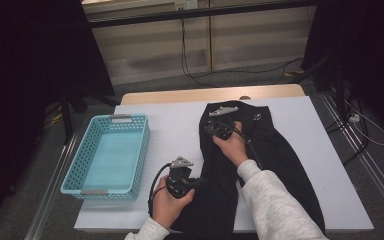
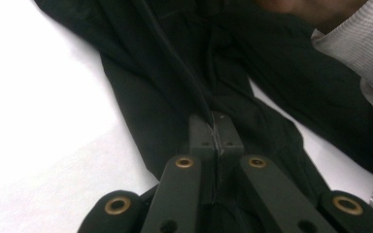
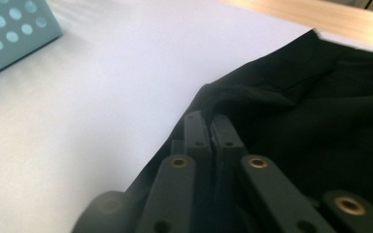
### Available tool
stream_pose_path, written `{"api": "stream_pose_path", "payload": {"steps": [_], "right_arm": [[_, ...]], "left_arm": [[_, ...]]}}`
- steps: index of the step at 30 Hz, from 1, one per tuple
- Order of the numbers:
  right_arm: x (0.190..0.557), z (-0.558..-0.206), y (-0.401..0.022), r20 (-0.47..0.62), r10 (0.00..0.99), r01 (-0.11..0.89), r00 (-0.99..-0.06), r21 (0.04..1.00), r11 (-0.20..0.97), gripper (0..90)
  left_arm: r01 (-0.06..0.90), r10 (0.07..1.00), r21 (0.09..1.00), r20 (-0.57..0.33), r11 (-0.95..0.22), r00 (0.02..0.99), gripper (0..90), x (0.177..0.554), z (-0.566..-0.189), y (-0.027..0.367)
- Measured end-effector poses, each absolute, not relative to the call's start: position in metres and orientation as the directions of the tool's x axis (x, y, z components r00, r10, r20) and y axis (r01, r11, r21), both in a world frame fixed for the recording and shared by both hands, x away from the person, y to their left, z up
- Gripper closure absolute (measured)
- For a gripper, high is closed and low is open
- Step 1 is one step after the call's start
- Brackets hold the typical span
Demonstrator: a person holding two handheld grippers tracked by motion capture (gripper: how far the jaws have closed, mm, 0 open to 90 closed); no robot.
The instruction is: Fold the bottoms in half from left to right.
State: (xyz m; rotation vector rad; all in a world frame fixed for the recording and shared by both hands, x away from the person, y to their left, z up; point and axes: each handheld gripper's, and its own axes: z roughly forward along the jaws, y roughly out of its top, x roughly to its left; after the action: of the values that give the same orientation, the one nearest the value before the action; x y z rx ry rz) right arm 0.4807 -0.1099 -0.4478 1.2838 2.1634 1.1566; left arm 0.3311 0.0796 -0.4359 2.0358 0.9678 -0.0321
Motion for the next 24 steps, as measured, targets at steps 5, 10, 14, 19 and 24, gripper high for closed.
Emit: {"api": "stream_pose_path", "payload": {"steps": [5, 10, 14, 19, 24], "right_arm": [[0.476, -0.423, -0.142, 0.080, 0.860, 0.528, -0.504, 0.816, 0.234, 89.5], [0.459, -0.390, -0.201, 0.014, 0.883, 0.510, -0.470, 0.821, 0.258, 89.7], [0.444, -0.381, -0.270, -0.034, 0.938, 0.533, -0.346, 0.815, 0.226, 87.0], [0.431, -0.396, -0.314, 0.042, 0.969, 0.592, -0.245, 0.798, 0.115, 55.4], [0.405, -0.412, -0.303, 0.016, 0.944, 0.596, -0.328, 0.779, 0.194, 49.6]], "left_arm": [[0.609, 0.539, 0.727, -0.389, -0.318, 0.747, 89.7, 0.334, -0.413, 0.048], [0.556, 0.422, 0.752, -0.402, -0.353, 0.813, 89.4, 0.331, -0.395, -0.006], [0.528, 0.390, 0.767, -0.389, -0.365, 0.835, 73.3, 0.335, -0.394, -0.025], [0.515, 0.476, 0.764, -0.312, -0.390, 0.823, 44.9, 0.350, -0.406, 0.000], [0.516, 0.533, 0.753, -0.262, -0.408, 0.805, 29.2, 0.362, -0.417, 0.031]]}}
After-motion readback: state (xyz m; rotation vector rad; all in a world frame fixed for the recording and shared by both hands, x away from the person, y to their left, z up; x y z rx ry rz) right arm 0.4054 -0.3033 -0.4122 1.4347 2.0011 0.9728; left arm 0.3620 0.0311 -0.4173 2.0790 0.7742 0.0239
